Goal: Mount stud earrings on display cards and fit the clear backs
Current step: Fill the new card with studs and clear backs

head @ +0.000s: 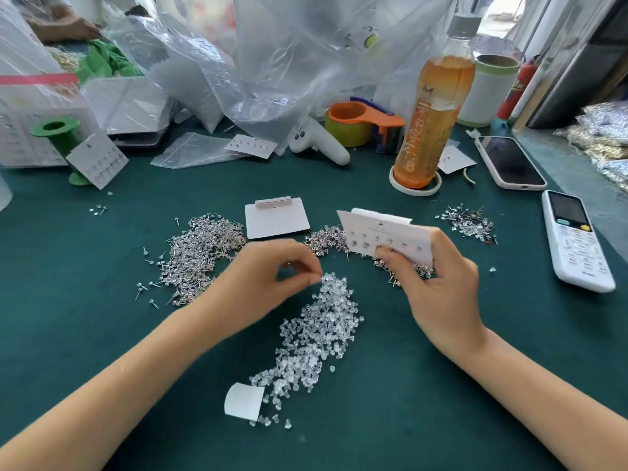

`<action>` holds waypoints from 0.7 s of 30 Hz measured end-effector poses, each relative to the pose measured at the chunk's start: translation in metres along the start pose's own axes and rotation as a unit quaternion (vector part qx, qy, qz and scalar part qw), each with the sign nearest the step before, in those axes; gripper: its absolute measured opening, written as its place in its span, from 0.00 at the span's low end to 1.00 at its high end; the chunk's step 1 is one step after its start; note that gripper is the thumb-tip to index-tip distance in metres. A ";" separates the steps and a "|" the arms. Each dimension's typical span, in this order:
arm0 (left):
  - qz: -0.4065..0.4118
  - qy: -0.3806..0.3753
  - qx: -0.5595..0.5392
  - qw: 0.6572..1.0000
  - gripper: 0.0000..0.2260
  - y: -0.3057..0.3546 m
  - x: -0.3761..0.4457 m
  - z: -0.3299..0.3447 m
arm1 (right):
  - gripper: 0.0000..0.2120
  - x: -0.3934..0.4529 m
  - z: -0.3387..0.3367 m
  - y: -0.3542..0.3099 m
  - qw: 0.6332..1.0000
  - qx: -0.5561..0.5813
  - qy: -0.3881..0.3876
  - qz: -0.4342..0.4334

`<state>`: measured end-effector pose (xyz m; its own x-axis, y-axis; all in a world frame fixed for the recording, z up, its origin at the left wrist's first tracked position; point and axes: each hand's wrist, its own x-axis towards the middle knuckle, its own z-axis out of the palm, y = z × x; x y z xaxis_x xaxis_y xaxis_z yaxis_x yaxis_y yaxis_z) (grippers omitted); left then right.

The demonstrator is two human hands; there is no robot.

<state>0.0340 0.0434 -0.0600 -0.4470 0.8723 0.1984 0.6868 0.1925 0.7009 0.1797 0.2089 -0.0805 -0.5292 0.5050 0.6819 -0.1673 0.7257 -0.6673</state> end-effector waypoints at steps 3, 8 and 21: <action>0.012 -0.041 0.013 0.999 0.04 -0.002 -0.002 0.000 | 0.09 -0.001 0.001 0.000 1.000 0.005 -0.015 0.025; 0.013 -0.063 0.031 0.997 0.02 -0.001 -0.003 -0.002 | 0.09 -0.002 0.002 0.003 1.000 -0.010 -0.025 0.003; -0.048 -0.030 -0.048 0.997 0.07 -0.011 -0.001 -0.004 | 0.12 -0.003 0.002 0.001 0.996 -0.012 -0.025 -0.088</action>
<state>0.0246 0.0387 -0.0650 -0.4711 0.8777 0.0873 0.5828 0.2355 0.7777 0.1791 0.2073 -0.0839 -0.5342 0.3461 0.7713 -0.2406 0.8124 -0.5311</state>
